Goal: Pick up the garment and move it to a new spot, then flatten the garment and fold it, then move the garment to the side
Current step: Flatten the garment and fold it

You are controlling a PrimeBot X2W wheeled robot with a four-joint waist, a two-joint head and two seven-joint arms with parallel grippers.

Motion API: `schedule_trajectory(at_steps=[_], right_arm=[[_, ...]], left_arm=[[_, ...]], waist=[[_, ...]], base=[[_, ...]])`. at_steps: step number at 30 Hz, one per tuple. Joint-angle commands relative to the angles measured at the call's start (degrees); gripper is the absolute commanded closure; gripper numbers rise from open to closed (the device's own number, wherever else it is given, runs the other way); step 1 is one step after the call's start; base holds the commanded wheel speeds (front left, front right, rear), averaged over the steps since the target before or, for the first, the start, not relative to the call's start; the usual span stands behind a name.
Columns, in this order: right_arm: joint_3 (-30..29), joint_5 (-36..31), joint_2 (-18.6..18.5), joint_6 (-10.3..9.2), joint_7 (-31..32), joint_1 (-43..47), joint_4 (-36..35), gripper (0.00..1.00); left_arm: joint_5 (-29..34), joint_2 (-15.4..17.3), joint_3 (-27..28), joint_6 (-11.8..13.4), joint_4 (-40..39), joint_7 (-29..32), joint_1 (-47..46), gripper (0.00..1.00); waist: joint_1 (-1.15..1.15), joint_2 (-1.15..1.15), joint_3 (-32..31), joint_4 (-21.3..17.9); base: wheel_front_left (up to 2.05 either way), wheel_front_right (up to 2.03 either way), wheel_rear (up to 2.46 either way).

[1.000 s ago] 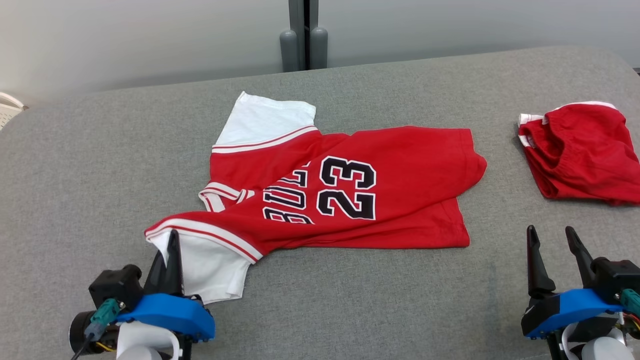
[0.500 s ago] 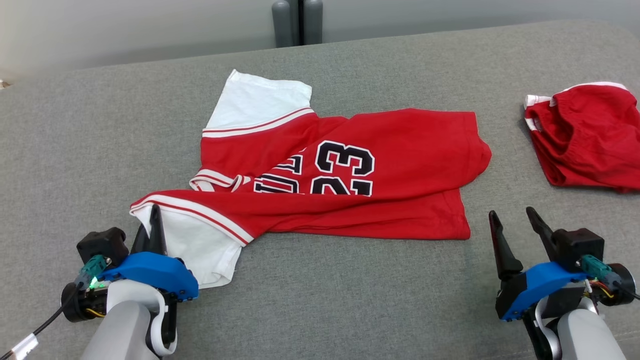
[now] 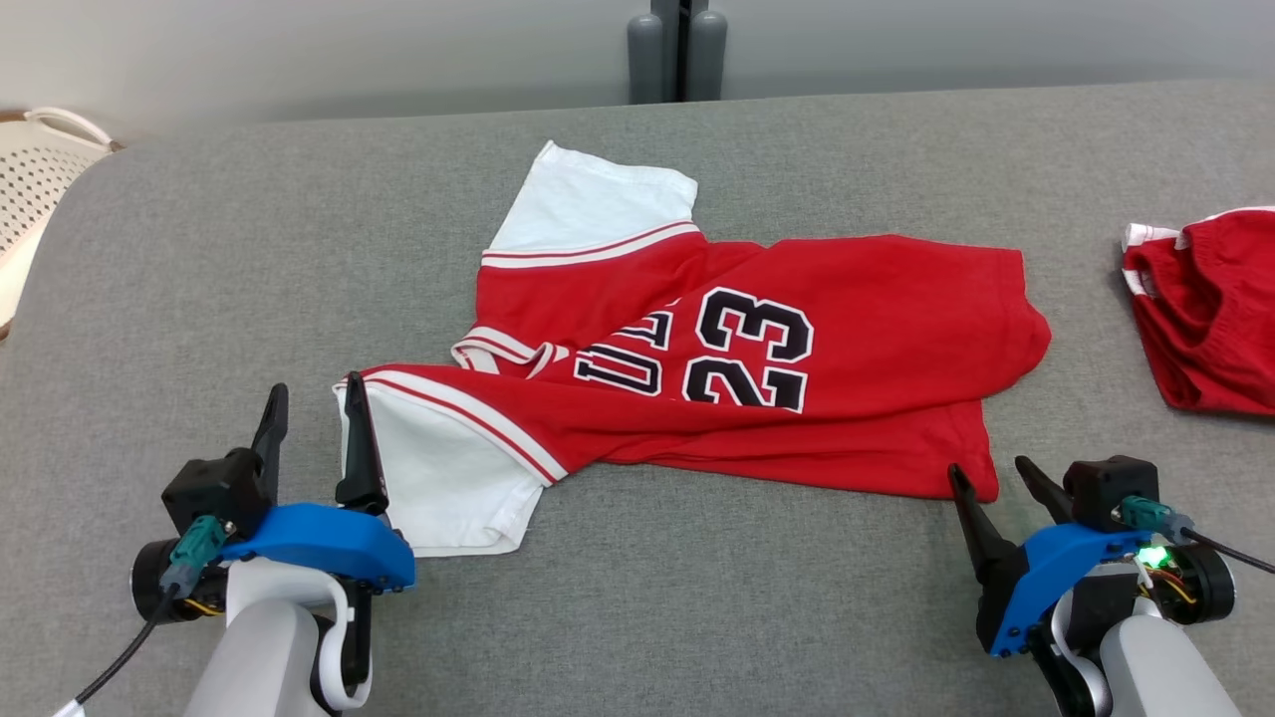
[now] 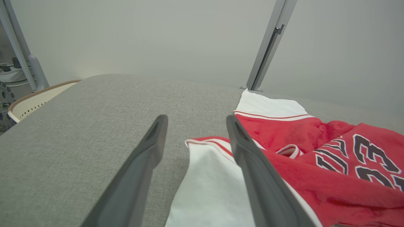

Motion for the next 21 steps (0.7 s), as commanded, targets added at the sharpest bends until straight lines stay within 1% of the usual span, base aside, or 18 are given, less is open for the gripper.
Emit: schedule_trajectory(at_steps=[1, 6, 11, 12, 13, 16, 19, 21], right_arm=[[0.0, 0.3, -0.5, 0.01, 0.0, -0.8, 0.7, 0.00], [0.4, 0.9, -1.2, 0.01, 0.2, -2.6, 5.5, 0.00], [1.2, 1.8, -1.4, 0.01, -1.2, -4.4, 9.3, 0.00], [1.4, 2.0, -1.5, 0.01, -1.5, -4.7, 10.0, 0.09], [1.7, 2.1, -1.5, 0.01, -1.9, -5.0, 10.5, 0.23], [2.3, 2.5, -1.8, 0.01, -2.8, -6.0, 12.3, 0.51], [2.8, 2.4, -1.9, 0.01, -3.9, -6.9, 13.8, 0.63], [3.1, 2.1, -1.7, 0.01, -4.6, -7.4, 14.5, 0.66]], left_arm=[[0.5, -0.3, 0.4, -0.3, -0.8, -0.3, 0.8, 0.00], [2.5, -1.9, 1.2, -0.4, -4.7, -0.3, 3.9, 0.00], [3.8, -2.6, 1.8, -0.8, -6.9, -0.3, 5.7, 0.00], [4.0, -2.8, 1.9, -0.8, -7.2, -0.3, 6.0, 0.00], [4.1, -2.9, 2.0, -0.8, -7.4, -0.3, 6.3, 0.00], [4.6, -3.1, 2.3, -0.8, -7.9, -0.3, 6.6, 0.00], [5.0, -3.3, 2.4, -0.9, -8.4, -0.3, 7.1, 0.00], [5.3, -3.4, 2.4, -1.0, -8.5, -0.3, 7.4, 0.00]], waist=[[0.00, 0.00, 0.1, 0.4], [0.00, 0.00, 0.1, 1.9], [0.00, 0.00, -0.3, 2.6], [0.00, 0.00, -0.4, 2.7], [0.00, 0.00, -0.5, 2.7], [0.00, 0.00, -0.8, 2.7], [0.00, 0.00, -1.0, 2.5], [0.00, 0.00, -1.2, 2.4]], base=[[0.00, 0.00, 0.00], [0.00, 0.00, 0.00], [0.00, 0.00, 0.00], [0.00, 0.00, 0.00], [0.00, 0.00, 0.00], [0.00, 0.00, 0.00], [0.00, 0.00, 0.00], [0.00, 0.00, 0.00]])
